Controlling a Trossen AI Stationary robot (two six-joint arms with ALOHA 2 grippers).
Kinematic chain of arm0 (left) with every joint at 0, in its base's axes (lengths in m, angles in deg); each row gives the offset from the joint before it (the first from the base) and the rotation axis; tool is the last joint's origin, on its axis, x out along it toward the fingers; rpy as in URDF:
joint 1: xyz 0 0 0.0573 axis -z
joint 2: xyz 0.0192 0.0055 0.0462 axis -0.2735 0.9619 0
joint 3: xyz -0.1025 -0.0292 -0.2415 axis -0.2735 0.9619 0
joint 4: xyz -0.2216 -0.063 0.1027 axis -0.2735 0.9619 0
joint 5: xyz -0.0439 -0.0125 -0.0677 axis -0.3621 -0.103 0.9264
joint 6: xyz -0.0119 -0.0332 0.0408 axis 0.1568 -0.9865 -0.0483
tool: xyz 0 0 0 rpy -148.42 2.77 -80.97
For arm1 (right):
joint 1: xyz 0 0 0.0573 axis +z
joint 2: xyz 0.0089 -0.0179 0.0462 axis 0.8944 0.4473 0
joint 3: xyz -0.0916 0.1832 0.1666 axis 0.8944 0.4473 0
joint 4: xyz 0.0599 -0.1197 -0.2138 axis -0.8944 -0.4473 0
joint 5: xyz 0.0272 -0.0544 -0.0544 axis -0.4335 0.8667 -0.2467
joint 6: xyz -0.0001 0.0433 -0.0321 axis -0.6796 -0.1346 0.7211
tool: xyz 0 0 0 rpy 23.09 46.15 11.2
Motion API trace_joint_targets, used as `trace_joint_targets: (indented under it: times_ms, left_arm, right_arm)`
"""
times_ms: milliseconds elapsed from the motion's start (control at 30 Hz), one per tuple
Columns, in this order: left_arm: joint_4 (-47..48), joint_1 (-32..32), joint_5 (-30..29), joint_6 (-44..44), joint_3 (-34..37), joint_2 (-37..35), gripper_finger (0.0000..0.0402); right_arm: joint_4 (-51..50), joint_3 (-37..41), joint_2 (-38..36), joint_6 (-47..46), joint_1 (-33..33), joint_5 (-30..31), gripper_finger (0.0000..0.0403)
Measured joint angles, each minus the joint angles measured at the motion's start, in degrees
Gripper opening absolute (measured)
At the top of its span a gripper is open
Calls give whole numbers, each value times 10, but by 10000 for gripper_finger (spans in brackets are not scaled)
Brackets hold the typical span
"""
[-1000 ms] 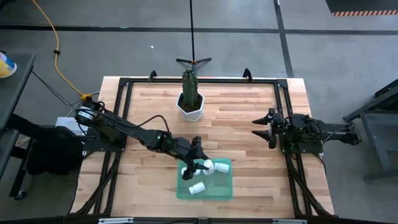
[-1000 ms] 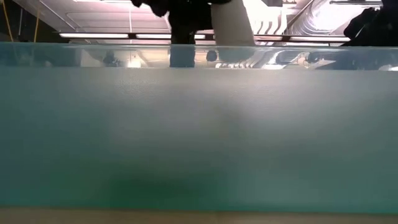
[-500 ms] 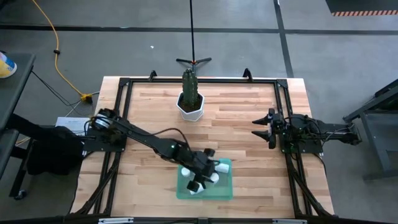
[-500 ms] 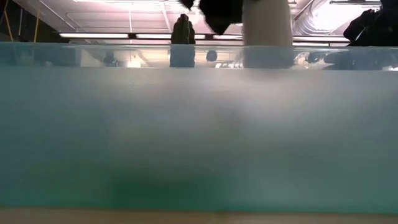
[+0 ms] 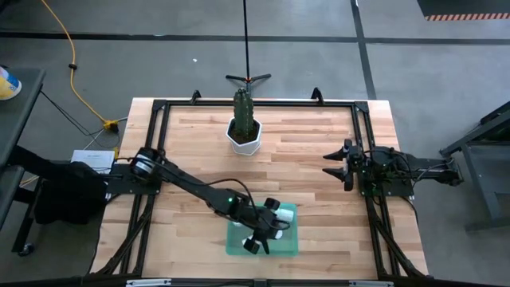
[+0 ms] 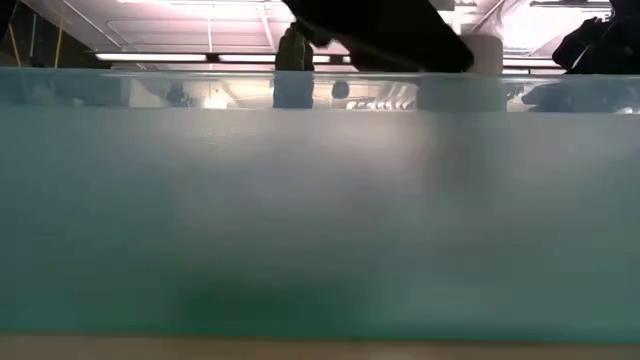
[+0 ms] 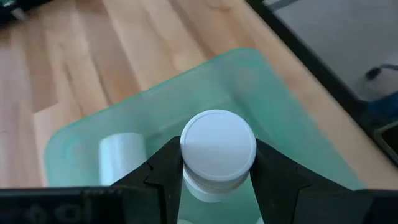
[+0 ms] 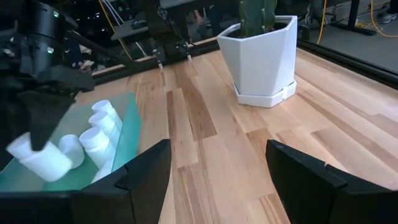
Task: Pick and place pill bottles into a basket
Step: Put the white pill bottle into the green bin
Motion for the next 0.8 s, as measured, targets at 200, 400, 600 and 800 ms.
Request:
trace_joint_targets:
  times_ms: [200,400,600,800]
  left_arm:
    - [-35,0,-8,-4,-1,15,188]
    - [-68,-3,-10,-4,-2,26,188]
    - [-61,-9,-10,-20,0,30,188]
    - [-61,-13,-20,-24,0,29,189]
  right_arm:
    - [-4,0,0,0,0,0,252]
    - [-7,0,0,0,0,-1,252]
    - [-12,0,0,0,0,-1,252]
    - [-14,0,0,0,0,-1,252]
